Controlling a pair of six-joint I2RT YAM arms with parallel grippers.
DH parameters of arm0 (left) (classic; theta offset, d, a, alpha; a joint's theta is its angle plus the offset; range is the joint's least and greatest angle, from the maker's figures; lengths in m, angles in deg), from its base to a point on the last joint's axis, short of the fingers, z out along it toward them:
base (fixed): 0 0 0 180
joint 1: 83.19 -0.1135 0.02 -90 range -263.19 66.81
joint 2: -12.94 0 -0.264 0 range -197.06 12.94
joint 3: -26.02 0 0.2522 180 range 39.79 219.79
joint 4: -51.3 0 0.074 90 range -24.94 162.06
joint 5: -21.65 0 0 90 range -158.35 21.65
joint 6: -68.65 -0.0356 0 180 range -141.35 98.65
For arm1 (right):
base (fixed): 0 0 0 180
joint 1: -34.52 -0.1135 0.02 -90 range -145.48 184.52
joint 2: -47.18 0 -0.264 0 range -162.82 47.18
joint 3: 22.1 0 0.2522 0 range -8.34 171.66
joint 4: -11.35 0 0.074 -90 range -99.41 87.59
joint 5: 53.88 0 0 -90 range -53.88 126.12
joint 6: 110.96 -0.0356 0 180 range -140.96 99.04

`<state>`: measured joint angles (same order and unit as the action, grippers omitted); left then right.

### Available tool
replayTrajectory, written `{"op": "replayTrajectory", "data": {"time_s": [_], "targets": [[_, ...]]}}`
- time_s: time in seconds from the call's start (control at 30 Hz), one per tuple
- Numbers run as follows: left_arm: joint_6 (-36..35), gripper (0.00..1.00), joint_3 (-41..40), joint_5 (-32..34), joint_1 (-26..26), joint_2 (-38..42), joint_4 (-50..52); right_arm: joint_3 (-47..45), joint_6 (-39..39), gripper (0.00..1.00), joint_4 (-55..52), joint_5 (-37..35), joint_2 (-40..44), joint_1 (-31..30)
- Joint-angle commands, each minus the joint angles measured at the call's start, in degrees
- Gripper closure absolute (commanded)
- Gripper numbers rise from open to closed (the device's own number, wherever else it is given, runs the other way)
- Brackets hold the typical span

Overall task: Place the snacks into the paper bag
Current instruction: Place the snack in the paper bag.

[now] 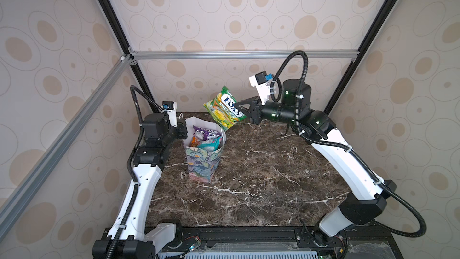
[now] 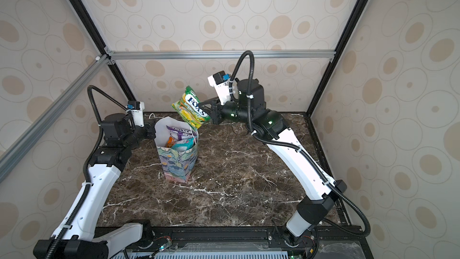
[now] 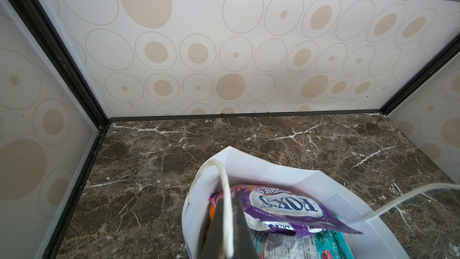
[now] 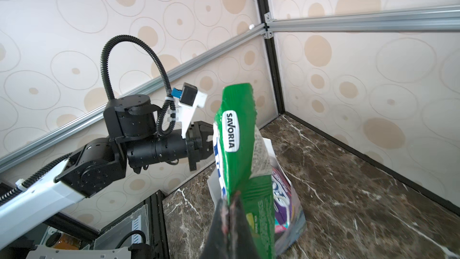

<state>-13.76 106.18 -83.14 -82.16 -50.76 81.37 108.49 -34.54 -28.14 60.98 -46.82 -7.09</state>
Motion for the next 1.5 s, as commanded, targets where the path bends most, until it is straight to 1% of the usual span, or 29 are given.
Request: {"op": "replayTrajectory", "data": {"time_s": [0.0,0.17,0.27,0.5,0.7,0.8,0.97,1.03,1.13,1.17,1.23,1.3,1.4,1.47], "targets": [[0.0,1.0,0.1,0.3,0.0,1.2,-0.6,6.9,1.7,1.0,0.7,-0.1,-3.5,-1.6],[-0.2,1.0,0.2,0.8,0.0,1.5,-0.5,16.9,0.9,1.0,-1.5,1.4,-11.1,-2.5],[-0.5,1.0,0.1,1.1,0.0,1.7,-0.5,19.6,1.2,1.0,-3.2,1.5,-14.2,-3.2],[-0.9,1.0,0.4,1.6,0.0,1.3,0.1,18.8,3.1,1.0,-7.8,1.3,-16.2,-4.5],[-1.2,1.0,0.5,2.7,0.0,1.5,0.2,19.7,3.7,1.0,-11.8,3.6,-17.8,-6.2],[-1.3,1.0,0.4,3.1,-0.1,1.6,0.4,20.4,5.0,1.0,-13.8,2.5,-18.9,-7.5],[-1.3,1.0,0.4,3.1,-0.2,1.6,0.3,20.3,5.2,1.0,-15.4,1.2,-20.7,-7.7],[-1.3,1.0,0.4,2.9,-0.2,1.7,0.2,21.2,5.1,1.0,-16.5,1.4,-22.0,-7.7],[-1.3,1.0,0.4,2.9,-0.2,1.7,0.3,25.8,5.2,1.0,-21.1,2.2,-24.8,-7.9],[-1.3,1.0,0.5,2.9,-0.3,1.6,0.3,27.3,5.2,1.0,-22.3,1.9,-25.5,-7.9],[-1.3,1.0,0.5,2.7,-0.3,1.6,0.3,29.1,5.4,1.0,-24.3,-0.8,-26.5,-7.8],[-1.2,1.0,0.5,2.4,-0.3,1.7,0.2,29.4,5.7,1.0,-24.7,-3.6,-27.4,-7.8],[-1.2,1.0,0.4,2.1,-0.4,1.8,0.0,29.5,5.3,1.0,-24.6,-4.5,-29.6,-7.9],[-1.2,1.0,0.4,1.8,-0.3,1.7,0.1,29.8,5.7,1.0,-25.0,-6.7,-31.5,-8.1]]}}
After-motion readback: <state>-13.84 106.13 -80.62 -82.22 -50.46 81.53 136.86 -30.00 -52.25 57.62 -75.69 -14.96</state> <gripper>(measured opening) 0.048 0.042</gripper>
